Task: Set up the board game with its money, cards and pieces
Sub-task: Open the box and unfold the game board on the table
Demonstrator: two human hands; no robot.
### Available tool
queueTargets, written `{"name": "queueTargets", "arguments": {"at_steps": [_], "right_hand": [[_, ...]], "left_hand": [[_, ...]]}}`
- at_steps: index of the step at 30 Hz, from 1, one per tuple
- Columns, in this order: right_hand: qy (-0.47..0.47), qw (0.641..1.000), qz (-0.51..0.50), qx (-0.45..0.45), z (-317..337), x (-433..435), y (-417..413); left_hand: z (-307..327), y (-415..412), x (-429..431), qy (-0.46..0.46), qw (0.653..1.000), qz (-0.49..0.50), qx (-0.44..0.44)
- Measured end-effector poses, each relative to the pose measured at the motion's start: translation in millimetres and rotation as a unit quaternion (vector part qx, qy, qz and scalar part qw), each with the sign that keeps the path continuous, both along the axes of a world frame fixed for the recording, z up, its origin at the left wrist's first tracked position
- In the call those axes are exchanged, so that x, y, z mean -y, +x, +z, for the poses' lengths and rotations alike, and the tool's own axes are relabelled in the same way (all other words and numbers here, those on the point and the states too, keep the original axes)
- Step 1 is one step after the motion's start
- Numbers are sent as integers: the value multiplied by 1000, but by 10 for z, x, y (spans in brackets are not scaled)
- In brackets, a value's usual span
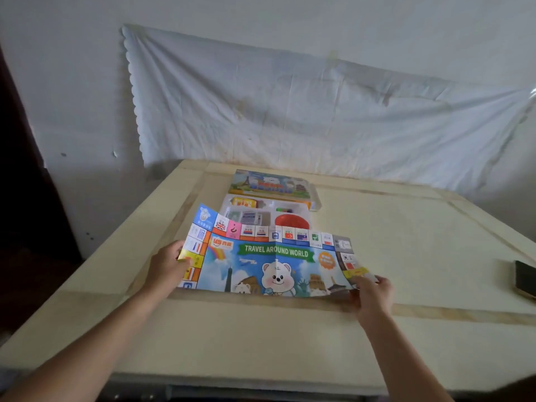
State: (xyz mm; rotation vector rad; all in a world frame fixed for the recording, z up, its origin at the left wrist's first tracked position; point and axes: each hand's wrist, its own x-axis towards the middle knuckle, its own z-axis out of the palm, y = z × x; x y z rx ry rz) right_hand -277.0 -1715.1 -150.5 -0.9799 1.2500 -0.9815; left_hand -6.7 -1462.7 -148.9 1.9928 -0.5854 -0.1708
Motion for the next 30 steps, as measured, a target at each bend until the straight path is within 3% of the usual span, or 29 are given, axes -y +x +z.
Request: {"name": "queueTargets", "arguments": {"at_steps": [5, 11, 15, 24, 28, 30], "right_hand": [[-61, 980, 34, -188, 164, 50, -62], [-138, 889, 121, -420, 199, 79, -62], [-178, 870, 120, -444, 93, 43, -7], [-157, 917, 87, -356, 52, -41, 35], [-182, 836, 139, -498, 79, -54, 39], [-175, 818, 150, -526, 109, -58, 46]], "left_hand": [[-9, 24, -3, -14, 1000, 17, -10], [-41, 19, -23, 2, 999, 20, 34], [-96, 35, -37, 15, 998, 22, 57], [-175, 44, 38, -7, 996, 61, 65], [-163, 49, 29, -15, 995, 69, 69], [-147, 39, 25, -16, 995, 65, 79]]}}
